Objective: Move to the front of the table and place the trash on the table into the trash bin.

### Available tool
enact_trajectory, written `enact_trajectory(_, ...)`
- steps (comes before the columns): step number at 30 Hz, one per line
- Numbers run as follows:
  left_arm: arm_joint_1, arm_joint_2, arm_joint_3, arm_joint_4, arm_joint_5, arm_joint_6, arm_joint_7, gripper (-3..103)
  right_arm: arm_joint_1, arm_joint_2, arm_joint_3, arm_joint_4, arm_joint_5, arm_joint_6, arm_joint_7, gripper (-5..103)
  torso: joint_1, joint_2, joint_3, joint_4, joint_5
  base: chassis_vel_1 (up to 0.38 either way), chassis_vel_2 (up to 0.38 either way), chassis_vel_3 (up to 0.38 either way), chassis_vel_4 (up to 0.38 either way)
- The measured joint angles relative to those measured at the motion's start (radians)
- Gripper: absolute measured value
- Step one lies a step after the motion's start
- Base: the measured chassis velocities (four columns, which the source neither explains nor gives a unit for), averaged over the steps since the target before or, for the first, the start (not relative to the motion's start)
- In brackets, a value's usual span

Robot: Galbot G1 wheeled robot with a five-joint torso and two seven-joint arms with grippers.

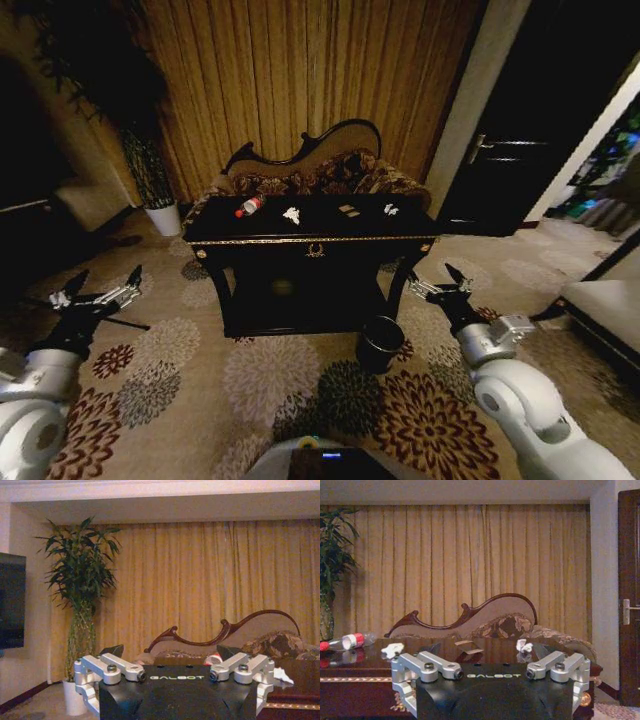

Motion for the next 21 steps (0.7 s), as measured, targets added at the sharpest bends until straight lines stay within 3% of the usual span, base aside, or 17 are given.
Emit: enact_trajectory(21, -0.002, -0.006, 0.0, 0.0, 0.001, -0.001, 0.0, 100, 0.002, -0.006, -0.004, -0.003, 0.002, 0.0, 0.0, 100, 0.0, 0.0, 0.0, -0.0003, -0.0003, -0.177, 0.175, 0.173, -0.175)
